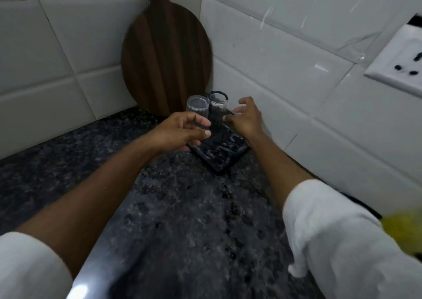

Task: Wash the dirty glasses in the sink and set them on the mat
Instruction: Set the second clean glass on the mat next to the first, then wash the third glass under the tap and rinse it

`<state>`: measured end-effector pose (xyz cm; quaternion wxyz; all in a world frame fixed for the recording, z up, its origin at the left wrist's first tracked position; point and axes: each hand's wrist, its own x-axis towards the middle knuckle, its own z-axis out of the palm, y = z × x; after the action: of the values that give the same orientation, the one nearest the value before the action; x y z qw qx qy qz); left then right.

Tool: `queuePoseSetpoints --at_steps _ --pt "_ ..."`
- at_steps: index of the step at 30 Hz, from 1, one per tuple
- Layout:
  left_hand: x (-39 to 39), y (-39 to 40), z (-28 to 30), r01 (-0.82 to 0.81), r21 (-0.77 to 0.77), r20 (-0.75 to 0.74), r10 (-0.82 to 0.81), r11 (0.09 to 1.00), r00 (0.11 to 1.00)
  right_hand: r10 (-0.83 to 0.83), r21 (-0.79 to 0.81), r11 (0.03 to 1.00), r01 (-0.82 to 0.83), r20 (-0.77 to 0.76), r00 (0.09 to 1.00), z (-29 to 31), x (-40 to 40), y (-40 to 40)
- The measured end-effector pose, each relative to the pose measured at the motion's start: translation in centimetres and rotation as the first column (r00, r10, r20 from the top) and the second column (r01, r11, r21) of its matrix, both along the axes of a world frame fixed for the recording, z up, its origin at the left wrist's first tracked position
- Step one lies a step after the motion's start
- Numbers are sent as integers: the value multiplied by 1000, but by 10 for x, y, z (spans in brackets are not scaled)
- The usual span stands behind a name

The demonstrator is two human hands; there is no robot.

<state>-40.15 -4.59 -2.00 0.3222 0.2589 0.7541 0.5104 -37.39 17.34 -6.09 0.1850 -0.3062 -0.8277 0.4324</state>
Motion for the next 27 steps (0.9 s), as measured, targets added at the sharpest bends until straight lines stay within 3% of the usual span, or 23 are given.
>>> queuePoseSetpoints --at_steps 8,18,23,27 --pt "102 44 28 74 36 -20 -74 997 997 -7 -229 974 -8 -68 998 56 166 -5" --pt "290 100 77 195 115 -52 -190 974 980 -118 -155 982 104 -86 989 103 390 -11" --pt "337 110 77 272 89 -73 -267 958 961 -178 -137 976 169 -54 982 100 452 -3" --pt "349 120 65 313 68 -72 -308 947 949 -337 -65 940 336 -7 941 71 483 11"
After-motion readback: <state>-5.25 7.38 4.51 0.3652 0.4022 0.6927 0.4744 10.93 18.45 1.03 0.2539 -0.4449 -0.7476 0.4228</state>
